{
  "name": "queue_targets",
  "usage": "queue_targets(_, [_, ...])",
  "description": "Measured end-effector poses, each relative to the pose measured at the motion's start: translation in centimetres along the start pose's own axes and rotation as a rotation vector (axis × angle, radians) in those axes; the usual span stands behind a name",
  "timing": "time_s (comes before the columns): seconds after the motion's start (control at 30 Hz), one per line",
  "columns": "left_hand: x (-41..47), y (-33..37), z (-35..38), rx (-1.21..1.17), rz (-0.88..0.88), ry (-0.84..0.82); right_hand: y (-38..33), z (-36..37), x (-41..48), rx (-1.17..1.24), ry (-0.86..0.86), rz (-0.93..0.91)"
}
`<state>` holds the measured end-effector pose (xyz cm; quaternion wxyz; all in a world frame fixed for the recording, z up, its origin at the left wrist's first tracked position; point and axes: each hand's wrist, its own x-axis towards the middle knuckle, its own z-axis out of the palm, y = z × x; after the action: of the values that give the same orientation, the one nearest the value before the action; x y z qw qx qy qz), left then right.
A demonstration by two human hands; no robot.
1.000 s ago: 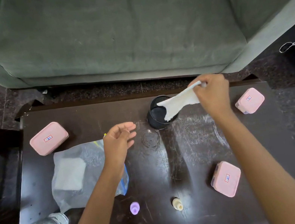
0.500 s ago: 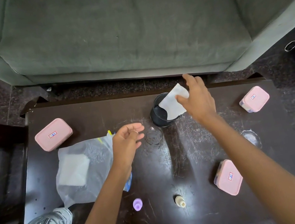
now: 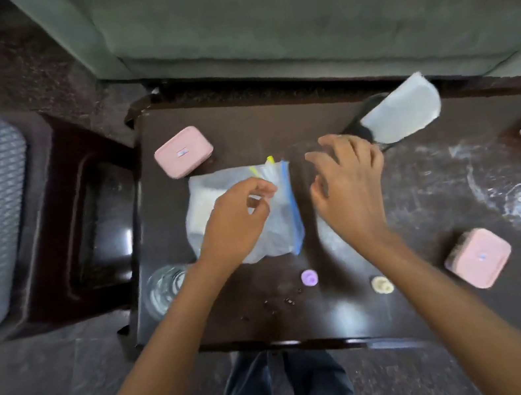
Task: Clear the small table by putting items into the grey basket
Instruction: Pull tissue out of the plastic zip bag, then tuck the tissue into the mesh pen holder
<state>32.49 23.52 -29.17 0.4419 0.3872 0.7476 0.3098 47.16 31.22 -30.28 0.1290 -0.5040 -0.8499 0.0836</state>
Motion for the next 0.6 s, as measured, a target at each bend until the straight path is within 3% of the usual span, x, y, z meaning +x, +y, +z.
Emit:
queue_targets(0.23, [-8.3,-7.9,-7.8,0.514,-0.086,0.110,-7.7,3.1,-5.5,0.120,-0.188,-0.119])
queue_targets(0.3, [-9.8,-8.8,-8.0,0.591,-0.125,0.116,-9.1,3.3,-6.2,0.128,-0.223,-0.139])
queue_targets(0.43, [-10.8,-10.5,-6.9,0.668,-0.252,-0.029,-10.7,3.5,-7.2,0.130,-0.269,-0.138])
queue_targets(0.6, [-10.6,-11.6,-6.2,0.738,-0.175,0.047,-11.0,3.8,-8.2,0.139,-0.302,-0.089])
